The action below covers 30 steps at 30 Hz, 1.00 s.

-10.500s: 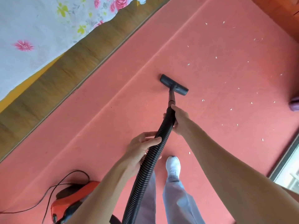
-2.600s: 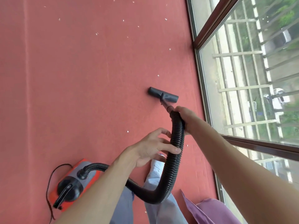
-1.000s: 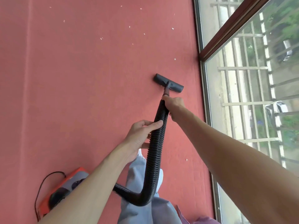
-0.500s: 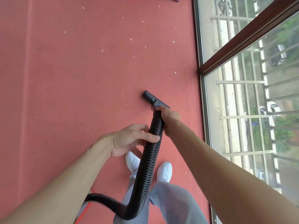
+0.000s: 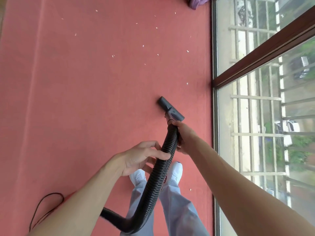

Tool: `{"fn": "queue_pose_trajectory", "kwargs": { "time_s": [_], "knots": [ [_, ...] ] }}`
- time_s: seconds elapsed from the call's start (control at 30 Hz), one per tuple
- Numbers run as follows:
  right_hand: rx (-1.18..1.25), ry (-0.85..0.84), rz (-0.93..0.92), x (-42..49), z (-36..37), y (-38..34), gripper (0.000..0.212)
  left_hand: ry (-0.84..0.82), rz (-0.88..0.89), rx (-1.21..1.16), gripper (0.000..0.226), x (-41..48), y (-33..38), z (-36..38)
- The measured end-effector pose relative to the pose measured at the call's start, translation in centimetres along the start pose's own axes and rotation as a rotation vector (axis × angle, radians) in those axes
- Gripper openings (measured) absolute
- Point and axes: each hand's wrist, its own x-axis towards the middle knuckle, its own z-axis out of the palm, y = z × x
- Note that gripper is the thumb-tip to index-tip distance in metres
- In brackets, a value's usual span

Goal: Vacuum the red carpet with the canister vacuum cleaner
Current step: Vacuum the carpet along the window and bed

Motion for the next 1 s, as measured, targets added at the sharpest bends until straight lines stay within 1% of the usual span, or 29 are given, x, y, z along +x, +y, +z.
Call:
{"fn": "queue_pose_trajectory", "kwargs": {
  "time_s": [0.1, 0.17, 0.27, 0.33, 0.4, 0.47, 0.53, 0.63, 0.8, 1.0],
  "knots": [
    [0.087, -0.021, 0.016, 0.3, 0.9, 0.3, 0.039, 0.059, -0.032, 0.024, 0.032, 0.0, 0.2, -0.5],
    [0.113, -0.020, 0.004, 0.7, 1.8, -0.1, 0.037, 0.161, -0.022, 0.031, 0.033, 0.3, -0.1, -0.8],
    [0.164, -0.005, -0.029, 1.7, 2.0, -1.9, 0.025, 0.355, 0.024, 0.051, 0.033, 1.6, 0.0, -0.1],
    [0.174, 0.014, -0.058, 1.8, 1.9, -3.4, 0.017, 0.408, 0.055, 0.029, 0.032, 2.4, 0.6, 0.6],
    [0.162, 0.049, -0.090, 1.8, 1.8, -4.7, 0.011, 0.376, 0.070, 0.023, 0.032, 2.6, 1.6, 0.6],
    [0.136, 0.099, -0.113, 1.5, 1.5, -5.4, 0.010, 0.305, 0.074, 0.047, 0.031, 2.3, 2.7, 0.2],
    [0.120, 0.122, -0.125, 1.2, 1.4, -5.8, 0.013, 0.250, 0.065, 0.073, 0.033, 1.9, 3.5, -0.3],
    [0.144, 0.130, -0.131, 1.4, 1.9, -6.2, 0.016, 0.229, 0.055, 0.106, 0.036, 1.9, 4.3, -0.9],
    [0.122, 0.144, -0.134, 2.9, 2.0, -8.8, 0.011, 0.283, 0.093, 0.077, 0.028, 3.7, 5.7, -0.9],
    [0.110, 0.150, -0.123, 5.4, -1.0, -14.3, 0.010, 0.398, 0.099, 0.130, 0.026, 8.7, 8.8, 0.2]
  ]
}}
